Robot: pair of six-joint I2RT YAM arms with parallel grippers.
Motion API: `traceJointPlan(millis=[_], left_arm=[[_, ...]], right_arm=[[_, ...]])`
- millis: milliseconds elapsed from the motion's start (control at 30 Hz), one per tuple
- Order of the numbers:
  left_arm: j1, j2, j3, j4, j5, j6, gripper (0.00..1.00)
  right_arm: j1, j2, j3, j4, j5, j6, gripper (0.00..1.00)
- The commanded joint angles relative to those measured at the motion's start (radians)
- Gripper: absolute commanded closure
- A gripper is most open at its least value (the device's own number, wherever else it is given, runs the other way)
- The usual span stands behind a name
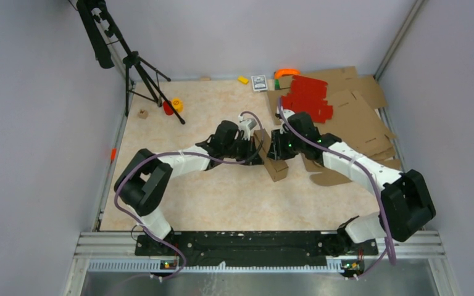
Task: Fold the paper box
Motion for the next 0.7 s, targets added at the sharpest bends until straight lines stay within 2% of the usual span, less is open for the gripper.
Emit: traceJointPlan(millis=[0, 100, 133, 167, 267, 467, 667], left_arm=[[0.024, -0.103, -0.003, -0.033, 0.009, 0.042, 1.0], [0.057, -0.149, 0.024, -0.09, 0.015, 0.074, 1.0], [0.069, -0.162, 0.043, -0.115, 0.018, 0.087, 1.0], [0.086, -0.171, 0.06, -0.138, 0.022, 0.095, 1.0], [0.141, -0.186, 0.12, -0.165, 0.047, 0.108, 1.0], [0.173, -0.08, 0.32, -0.251, 0.061, 0.158, 1.0], [0.181, 0.094, 0.466, -0.22, 0.058, 0.158, 1.0]], right_arm=[[0.007, -0.071, 0.084, -0.114, 0.03, -0.017, 0.64], [0.005, -0.122, 0.088, -0.134, 0.042, -0.007, 0.64], [0.005, -0.137, 0.083, -0.138, 0.043, 0.0, 0.68], [0.005, -0.152, 0.075, -0.141, 0.042, 0.005, 0.73], [0.005, -0.191, 0.035, -0.141, 0.023, 0.023, 1.0], [0.006, -0.216, -0.083, -0.098, -0.028, 0.054, 1.0], [0.005, -0.185, -0.163, -0.043, -0.02, 0.071, 1.0]])
